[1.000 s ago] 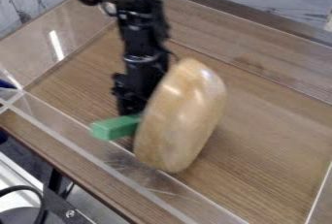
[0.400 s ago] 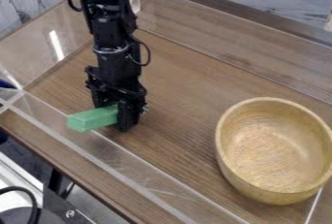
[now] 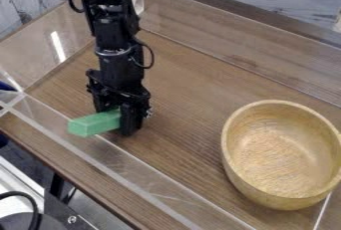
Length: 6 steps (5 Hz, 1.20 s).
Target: Remove the green block from inside the brown bowl and put it on the table
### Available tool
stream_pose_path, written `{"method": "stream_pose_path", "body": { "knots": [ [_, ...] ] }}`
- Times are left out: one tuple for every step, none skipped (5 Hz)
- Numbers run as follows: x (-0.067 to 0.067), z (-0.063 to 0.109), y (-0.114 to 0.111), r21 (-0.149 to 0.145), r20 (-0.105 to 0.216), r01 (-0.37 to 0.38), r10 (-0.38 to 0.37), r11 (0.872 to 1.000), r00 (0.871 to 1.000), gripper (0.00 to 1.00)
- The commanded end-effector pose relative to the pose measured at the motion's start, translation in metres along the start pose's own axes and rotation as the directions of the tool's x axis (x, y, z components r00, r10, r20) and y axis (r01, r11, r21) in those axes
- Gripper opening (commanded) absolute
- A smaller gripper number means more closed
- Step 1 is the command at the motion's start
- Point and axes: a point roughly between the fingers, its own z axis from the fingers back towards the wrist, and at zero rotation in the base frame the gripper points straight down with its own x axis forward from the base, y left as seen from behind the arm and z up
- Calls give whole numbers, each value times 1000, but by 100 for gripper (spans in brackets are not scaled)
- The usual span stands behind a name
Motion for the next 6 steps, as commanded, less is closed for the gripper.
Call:
{"method": "stream_pose_path", "body": {
  "knots": [
    [7,18,3,17,57,-16,15,1000,998,0],
    [7,22,2,12,59,-22,22,1000,998,0],
    [8,28,0,9,71,-31,30,999,997,0],
    [10,36,-1,8,84,-39,39,999,996,0],
    [12,45,-3,6,99,-46,45,999,994,0],
    [13,47,-5,4,102,-50,49,999,994,0]
  ]
}}
